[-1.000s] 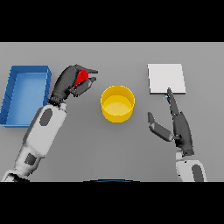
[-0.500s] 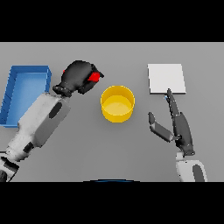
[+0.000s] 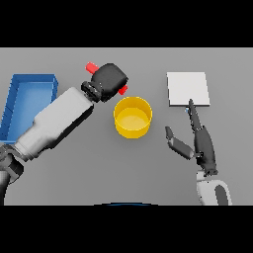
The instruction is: Pick up the red beaker and tilt it to pour out 1 green nut into yellow bowl. Pick up the yellow bowl and place it on the metallic measuring scale.
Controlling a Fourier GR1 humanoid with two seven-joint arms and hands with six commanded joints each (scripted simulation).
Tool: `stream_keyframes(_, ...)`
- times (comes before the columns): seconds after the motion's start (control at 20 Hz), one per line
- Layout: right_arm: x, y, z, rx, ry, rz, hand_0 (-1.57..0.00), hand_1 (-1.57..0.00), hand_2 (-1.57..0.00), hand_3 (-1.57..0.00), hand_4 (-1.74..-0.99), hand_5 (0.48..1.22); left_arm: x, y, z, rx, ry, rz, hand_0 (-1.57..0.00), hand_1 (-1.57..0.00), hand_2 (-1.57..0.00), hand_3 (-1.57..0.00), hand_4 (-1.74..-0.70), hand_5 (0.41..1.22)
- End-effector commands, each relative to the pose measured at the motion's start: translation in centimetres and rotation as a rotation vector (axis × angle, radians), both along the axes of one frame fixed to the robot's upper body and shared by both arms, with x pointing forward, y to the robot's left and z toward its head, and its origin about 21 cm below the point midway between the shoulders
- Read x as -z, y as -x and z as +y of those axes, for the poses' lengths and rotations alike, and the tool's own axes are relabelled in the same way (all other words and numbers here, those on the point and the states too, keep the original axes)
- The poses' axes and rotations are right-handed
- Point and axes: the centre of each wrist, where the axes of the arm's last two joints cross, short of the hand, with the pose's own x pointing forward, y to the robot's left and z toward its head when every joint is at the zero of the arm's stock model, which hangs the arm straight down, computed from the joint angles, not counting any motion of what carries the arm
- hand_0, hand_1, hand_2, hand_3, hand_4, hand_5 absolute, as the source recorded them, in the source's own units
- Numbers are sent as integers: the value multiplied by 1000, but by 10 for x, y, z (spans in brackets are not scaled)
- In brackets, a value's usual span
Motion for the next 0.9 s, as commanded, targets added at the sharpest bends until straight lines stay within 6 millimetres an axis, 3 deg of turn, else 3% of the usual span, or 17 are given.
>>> stream_keyframes(0.0,0,2,-2,3,-13,-6,1,1,1,1,-1225,663,1,-1,-1,26,-49,2,-1571,-1571,-1571,-1571,-1684,1215)
stream_keyframes(0.3,4,3,0,6,8,-12,1,1,1,1,-1193,648,-8,-1,-23,95,-300,-61,-1571,-1571,-1571,-1571,-1725,1219)
stream_keyframes(0.55,-1,1,-3,28,6,-7,1,1,1,1,-1180,630,-5,-3,-30,191,-476,-133,-1571,-1571,-1571,-1571,-1735,1220)
stream_keyframes(0.85,-1,2,0,26,15,-12,1,1,1,1,-1162,627,-2,1,-52,304,-677,-264,-1571,-1571,-1571,-1571,-1734,1221)
